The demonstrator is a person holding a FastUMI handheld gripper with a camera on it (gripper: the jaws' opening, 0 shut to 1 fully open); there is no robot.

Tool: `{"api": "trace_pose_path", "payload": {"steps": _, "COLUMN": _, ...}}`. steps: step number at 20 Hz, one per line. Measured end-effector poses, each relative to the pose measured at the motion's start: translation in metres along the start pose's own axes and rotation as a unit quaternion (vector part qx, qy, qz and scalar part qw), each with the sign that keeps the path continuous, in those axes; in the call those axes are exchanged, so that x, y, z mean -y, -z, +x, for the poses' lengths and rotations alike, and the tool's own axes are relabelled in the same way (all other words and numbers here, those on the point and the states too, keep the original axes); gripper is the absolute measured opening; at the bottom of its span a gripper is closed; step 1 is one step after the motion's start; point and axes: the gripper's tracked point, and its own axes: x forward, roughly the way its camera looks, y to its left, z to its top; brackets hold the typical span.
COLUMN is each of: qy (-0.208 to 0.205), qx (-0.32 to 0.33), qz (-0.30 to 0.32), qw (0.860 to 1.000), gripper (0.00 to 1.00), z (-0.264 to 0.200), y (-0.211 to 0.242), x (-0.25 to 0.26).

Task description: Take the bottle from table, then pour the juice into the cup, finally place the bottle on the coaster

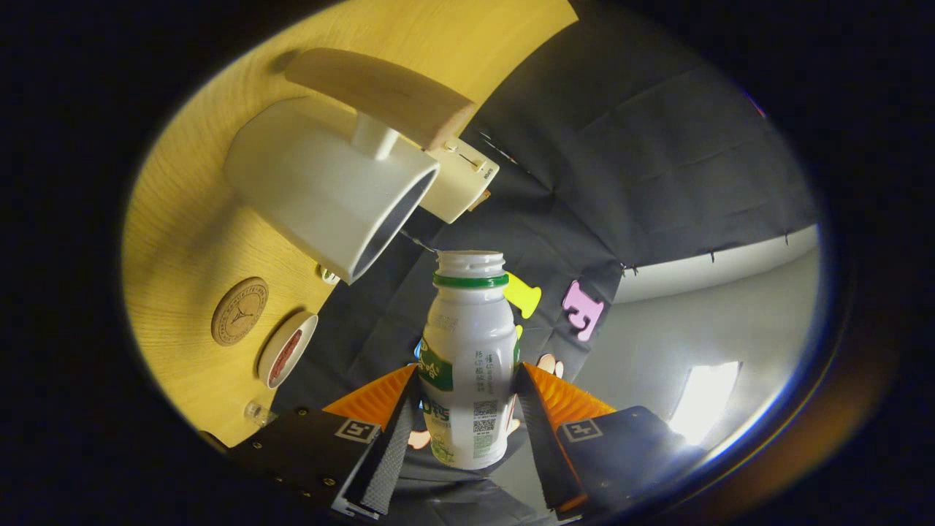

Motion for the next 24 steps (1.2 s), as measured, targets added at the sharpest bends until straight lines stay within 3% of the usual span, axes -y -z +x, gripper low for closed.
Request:
{"api": "trace_pose_path", "payload": {"steps": 5, "qy": -0.039, "qx": -0.03, "qz": 0.167, "qw": 0.985, "gripper": 0.75, "z": 0.012, "y": 0.018, "x": -0.006}}
{"api": "trace_pose_path", "payload": {"steps": 10, "qy": -0.073, "qx": -0.057, "qz": 0.343, "qw": 0.935, "gripper": 0.75, "z": 0.017, "y": 0.026, "x": -0.018}}
{"api": "trace_pose_path", "payload": {"steps": 13, "qy": -0.087, "qx": -0.075, "qz": 0.444, "qw": 0.889, "gripper": 0.75, "z": 0.023, "y": 0.031, "x": -0.027}}
{"api": "trace_pose_path", "payload": {"steps": 18, "qy": -0.119, "qx": -0.102, "qz": 0.588, "qw": 0.794, "gripper": 0.76, "z": 0.034, "y": 0.036, "x": -0.059}}
{"api": "trace_pose_path", "payload": {"steps": 21, "qy": -0.135, "qx": -0.109, "qz": 0.663, "qw": 0.729, "gripper": 0.75, "z": 0.038, "y": 0.034, "x": -0.075}}
{"api": "trace_pose_path", "payload": {"steps": 24, "qy": -0.139, "qx": -0.116, "qz": 0.699, "qw": 0.692, "gripper": 0.76, "z": 0.043, "y": 0.034, "x": -0.09}}
